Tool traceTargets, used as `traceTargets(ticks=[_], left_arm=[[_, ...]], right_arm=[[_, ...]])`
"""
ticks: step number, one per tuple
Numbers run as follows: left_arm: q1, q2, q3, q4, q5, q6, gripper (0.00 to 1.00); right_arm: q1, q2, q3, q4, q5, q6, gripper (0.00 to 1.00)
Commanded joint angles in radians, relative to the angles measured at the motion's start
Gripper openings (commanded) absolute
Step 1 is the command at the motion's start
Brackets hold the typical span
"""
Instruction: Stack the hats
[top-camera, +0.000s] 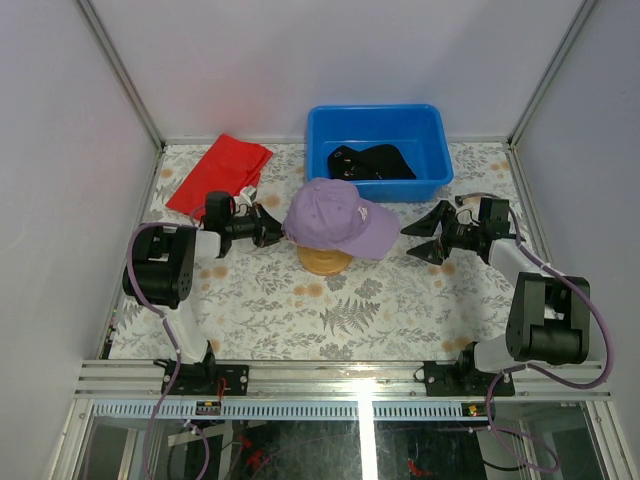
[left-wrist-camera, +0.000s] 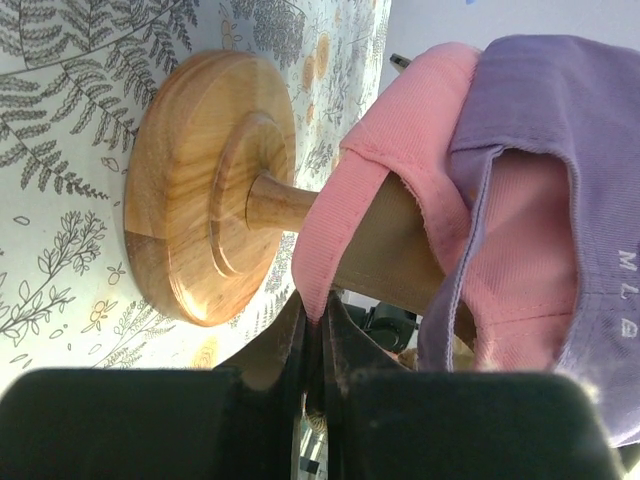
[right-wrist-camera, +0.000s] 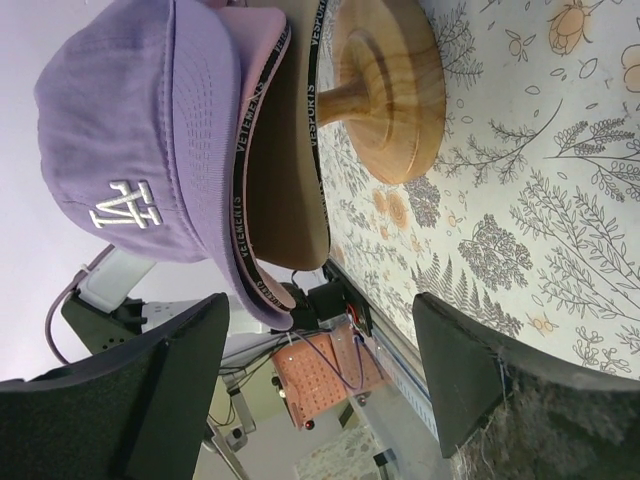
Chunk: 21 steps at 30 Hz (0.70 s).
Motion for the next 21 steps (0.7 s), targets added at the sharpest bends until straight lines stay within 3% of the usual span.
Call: traceTargets(ticks=[1, 4, 6, 11, 21], left_arm=[[0.014, -0.019, -0.058, 0.046, -0.049, -0.035, 0.05], [0.014, -0.055, -0.088, 0.094, -0.065, -0.081, 0.14], [0.014, -0.088, -0.114, 0.136, -0.075, -0.120, 0.25], [0.014, -0.174, -0.141, 0.137, -0.099, -0.149, 0.36], [0.015, -0.274, -0.204, 0.170, -0.131, -0.216, 0.45]], right_arm=[[-0.002, -0.040, 0.003, 0.054, 0.004, 0.039, 0.81], [-0.002, -0.047, 0.014, 0.041, 0.015, 0.031, 0.81], [-0.002, -0.054, 0.026, 0.023, 0.027, 0.019, 0.81], [-0.002, -0.057, 0.049, -0.031, 0.050, -0.025, 0.81], [0.000, -0.065, 0.044, -0.018, 0.049, -0.015, 0.80]])
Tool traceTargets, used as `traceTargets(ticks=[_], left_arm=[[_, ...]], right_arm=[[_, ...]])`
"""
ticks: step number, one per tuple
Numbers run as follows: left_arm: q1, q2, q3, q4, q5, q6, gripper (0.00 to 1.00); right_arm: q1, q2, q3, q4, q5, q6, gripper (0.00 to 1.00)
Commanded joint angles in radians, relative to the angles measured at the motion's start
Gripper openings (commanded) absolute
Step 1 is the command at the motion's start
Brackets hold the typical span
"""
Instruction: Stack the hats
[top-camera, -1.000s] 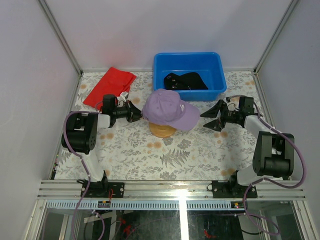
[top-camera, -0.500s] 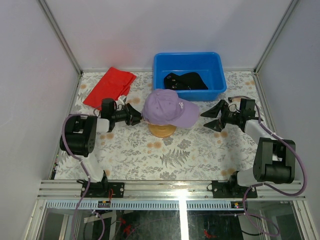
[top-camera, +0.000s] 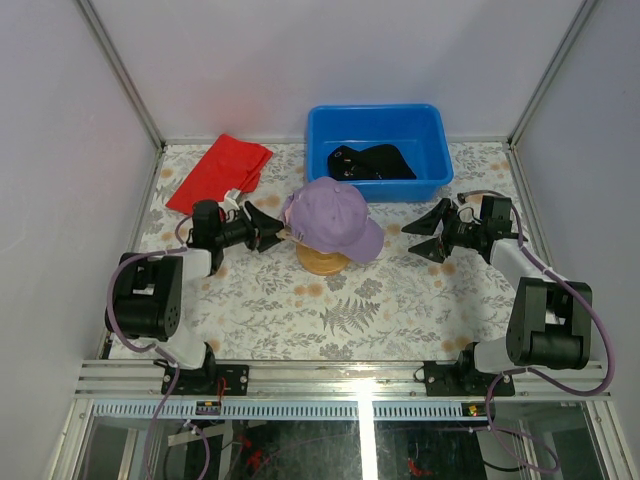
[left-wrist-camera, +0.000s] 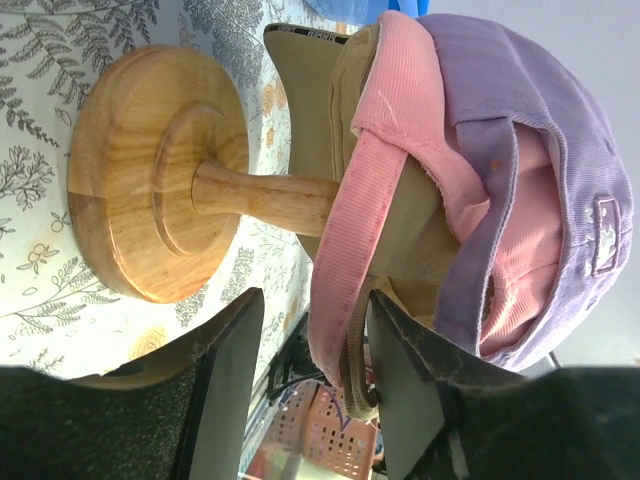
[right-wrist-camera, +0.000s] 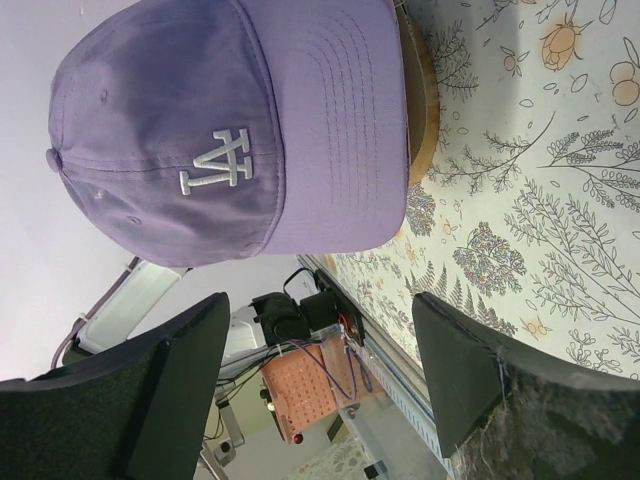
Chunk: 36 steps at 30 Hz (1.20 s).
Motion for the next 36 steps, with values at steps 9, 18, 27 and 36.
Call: traceTargets(ticks=[9, 18, 27, 36], left_arm=[[0.012, -0.157, -0.063, 0.017, -0.053, -0.046, 0.53], [0.043, -0.248, -0.021, -0.110, -0.084, 0.014, 0.59], [0.070, -0.271, 0.011, -0.134, -0.081, 0.017, 0.60], [0.075, -0.330, 0.177, -0.358, -0.104, 0.145, 0.61]], right_arm=[[0.000, -0.045, 0.023, 0.001, 0.009, -0.010, 0.80], [0.001, -0.050, 0.015, 0.000, 0.010, -0.010, 0.79], [0.002, -0.062, 0.005, 0.000, 0.008, -0.009, 0.79], [0.014, -0.112, 0.140, -0.130, 0.120, -0.095, 0.73]])
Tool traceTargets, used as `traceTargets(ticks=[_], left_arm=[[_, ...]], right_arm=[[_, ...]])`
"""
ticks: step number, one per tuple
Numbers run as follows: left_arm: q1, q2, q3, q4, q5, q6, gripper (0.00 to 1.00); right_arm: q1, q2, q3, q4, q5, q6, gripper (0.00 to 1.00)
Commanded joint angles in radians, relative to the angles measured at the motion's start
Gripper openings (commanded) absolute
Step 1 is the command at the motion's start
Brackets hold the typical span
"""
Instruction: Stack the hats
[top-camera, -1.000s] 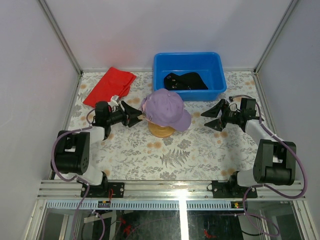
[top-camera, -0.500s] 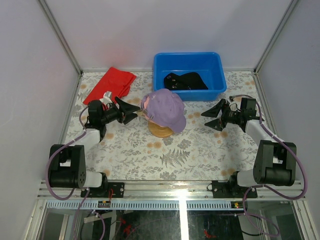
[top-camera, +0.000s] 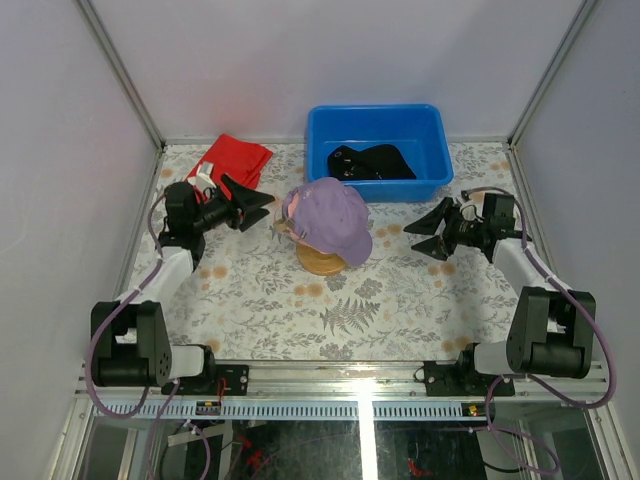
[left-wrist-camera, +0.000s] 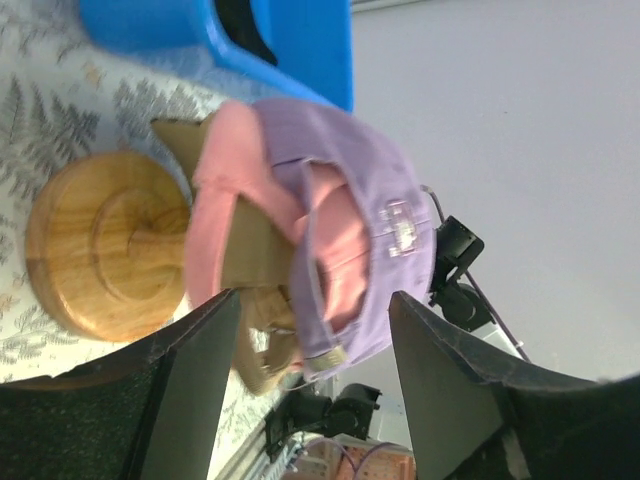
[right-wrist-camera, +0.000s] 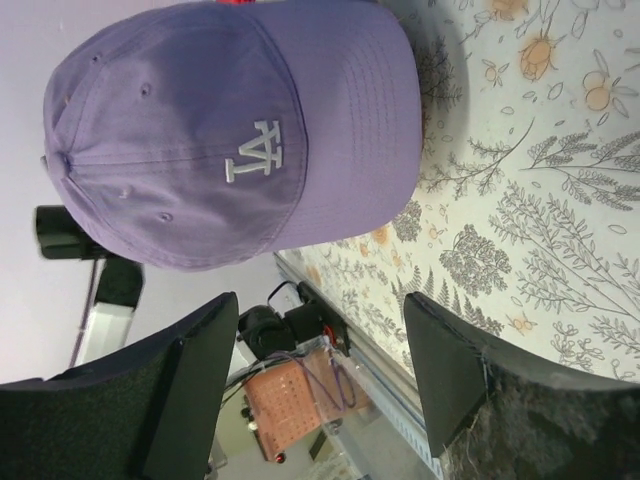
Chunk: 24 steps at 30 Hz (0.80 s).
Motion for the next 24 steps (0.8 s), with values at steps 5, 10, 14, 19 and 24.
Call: traceTargets(ticks=[5, 10, 14, 19, 24], left_arm=[[0.018, -0.078, 0.193, -0.257, -0.065, 0.155, 0.62], [0.018, -0.035, 0.250, -0.248, -0.084, 0.130, 0.64], [0.018, -0.011, 0.286, -0.239, -0.097, 0.119, 0.64], [0.017, 0.013, 0.342, -0.257, -0.119, 0.113, 0.64], [0.017, 0.035, 0.416, -0.351, -0.135, 0.154, 0.64]], right_arm=[[0.092, -0.010, 0.432, -0.182, 0.235, -0.169, 0.74], [0.164, 0.193, 0.697, -0.280, 0.369, -0.285, 0.78], [0.195, 0.326, 0.841, -0.308, 0.484, -0.334, 0.77], [0.233, 0.531, 1.091, -0.414, 0.612, -0.441, 0.77], [0.243, 0.725, 1.348, -0.481, 0.725, -0.477, 0.77]])
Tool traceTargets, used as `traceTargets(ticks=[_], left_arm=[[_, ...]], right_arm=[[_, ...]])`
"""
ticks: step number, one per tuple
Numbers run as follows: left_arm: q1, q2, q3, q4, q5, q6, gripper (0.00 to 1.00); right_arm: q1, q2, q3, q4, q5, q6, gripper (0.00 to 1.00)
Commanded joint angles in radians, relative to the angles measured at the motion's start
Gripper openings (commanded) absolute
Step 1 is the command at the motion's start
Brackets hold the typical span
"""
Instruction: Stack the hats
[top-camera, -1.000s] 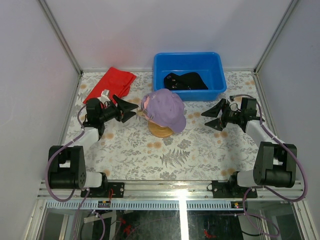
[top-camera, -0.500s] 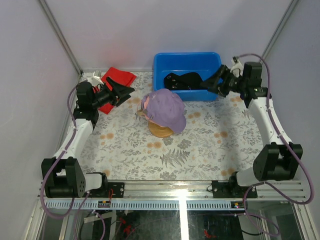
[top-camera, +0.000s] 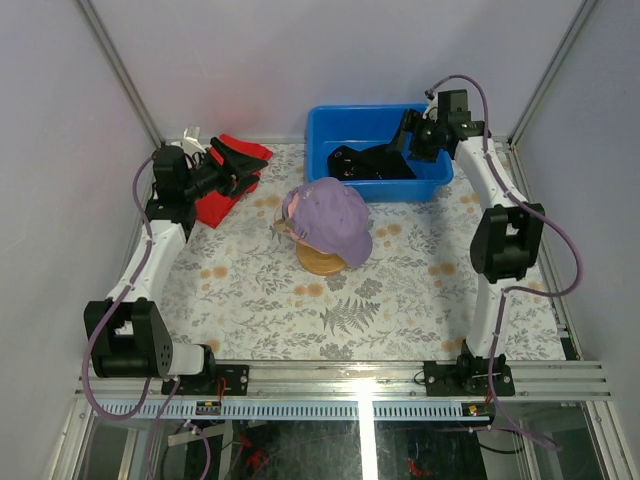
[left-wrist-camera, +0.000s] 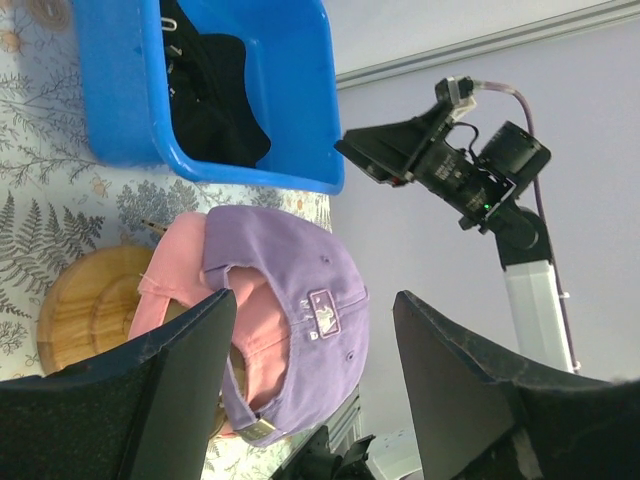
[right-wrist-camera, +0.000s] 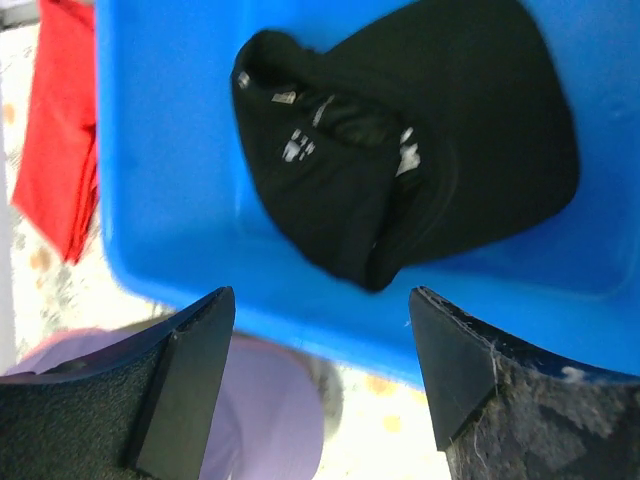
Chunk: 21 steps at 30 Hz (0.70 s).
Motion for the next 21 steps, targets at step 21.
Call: traceTargets(ticks=[21], left_arm=[[0.008, 0.011, 0.029, -0.019, -0.057, 0.001, 0.64]], right_arm=[[-0.080, 0.191, 0.157, -0.303, 0.511, -0.004, 0.78]])
